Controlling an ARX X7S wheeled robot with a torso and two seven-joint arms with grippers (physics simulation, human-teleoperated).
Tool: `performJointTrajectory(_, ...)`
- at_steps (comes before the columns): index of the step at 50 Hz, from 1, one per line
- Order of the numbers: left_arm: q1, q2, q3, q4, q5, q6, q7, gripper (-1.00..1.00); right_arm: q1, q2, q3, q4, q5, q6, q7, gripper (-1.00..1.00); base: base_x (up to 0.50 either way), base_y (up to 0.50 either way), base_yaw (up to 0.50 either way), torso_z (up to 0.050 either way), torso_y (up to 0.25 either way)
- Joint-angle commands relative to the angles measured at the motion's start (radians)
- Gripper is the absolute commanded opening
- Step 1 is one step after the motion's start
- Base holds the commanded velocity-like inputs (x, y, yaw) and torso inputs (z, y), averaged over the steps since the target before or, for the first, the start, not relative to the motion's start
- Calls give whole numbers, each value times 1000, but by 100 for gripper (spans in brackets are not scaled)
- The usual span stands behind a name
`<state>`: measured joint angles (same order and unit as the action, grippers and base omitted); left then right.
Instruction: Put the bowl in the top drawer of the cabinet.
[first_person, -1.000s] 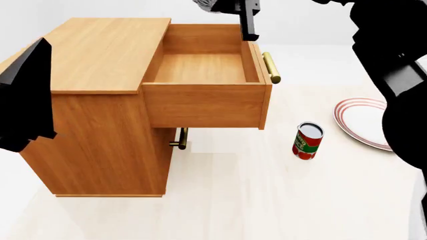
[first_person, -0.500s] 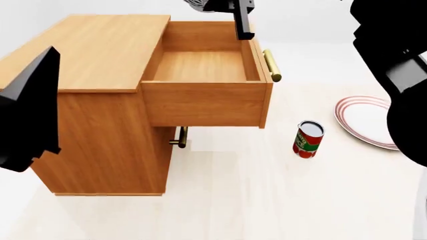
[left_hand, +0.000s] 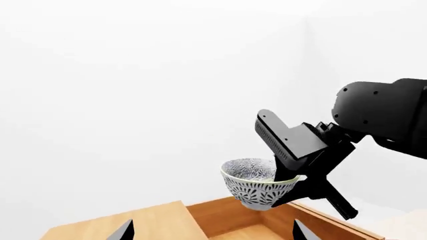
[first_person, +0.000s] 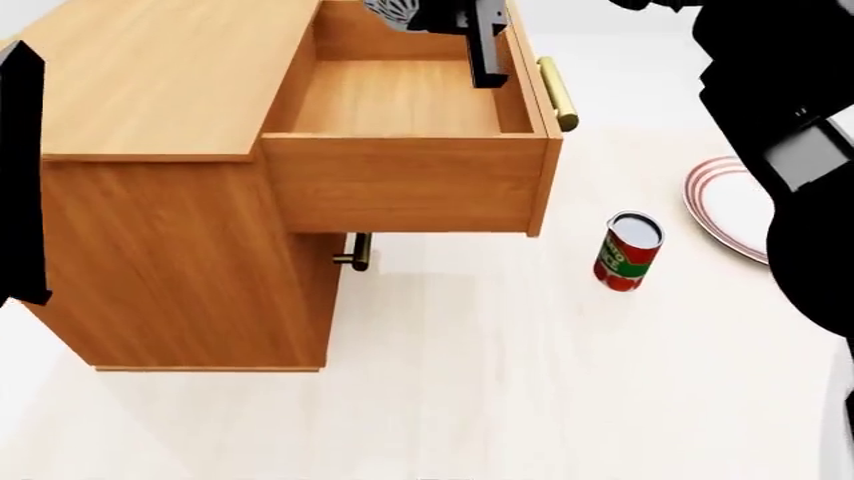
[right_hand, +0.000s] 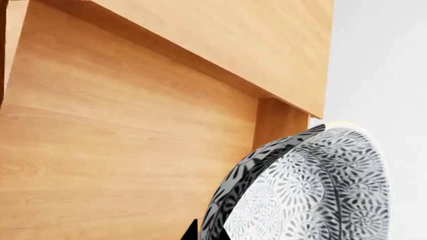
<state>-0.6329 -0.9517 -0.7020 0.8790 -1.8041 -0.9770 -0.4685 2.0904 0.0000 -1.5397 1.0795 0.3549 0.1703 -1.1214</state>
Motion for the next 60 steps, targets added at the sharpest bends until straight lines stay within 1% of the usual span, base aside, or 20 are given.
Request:
performJointTrajectory(1,-55,-113,-38,-3,-75,32,-25,100,-6,0,5,3,-12,-5,8,-100,0,0,0,0,-119)
performJointTrajectory(15,-83,-183,-79,-8,-116,40,-28,100,-13,0,4,-14,-13,1,4,-100,0,0,0,0,-119)
performJointTrajectory(32,-71,-154,-102,-4,-114,28,-17,100,-1,0,3,-24,-6,13,-4,-100,0,0,0,0,-119)
performJointTrajectory(39,-63,-147,-112,-6,-120,24,-18,100,1,0,2,-26,-7,25,-14,-100,0,0,0,0,-12)
performJointTrajectory(40,-63,-146,-112,-6,-119,24,-17,100,1,0,3,-26,-7,24,-15,100,0,0,0,0,0)
performJointTrajectory(49,-67,-136,-95,-5,-100,25,-10,100,5,0,4,-22,-5,25,-14,100,0,0,0,0,0)
performJointTrajectory(60,-61,-143,-108,-2,-120,24,-17,100,10,0,4,-19,0,25,-12,100,0,0,0,0,0)
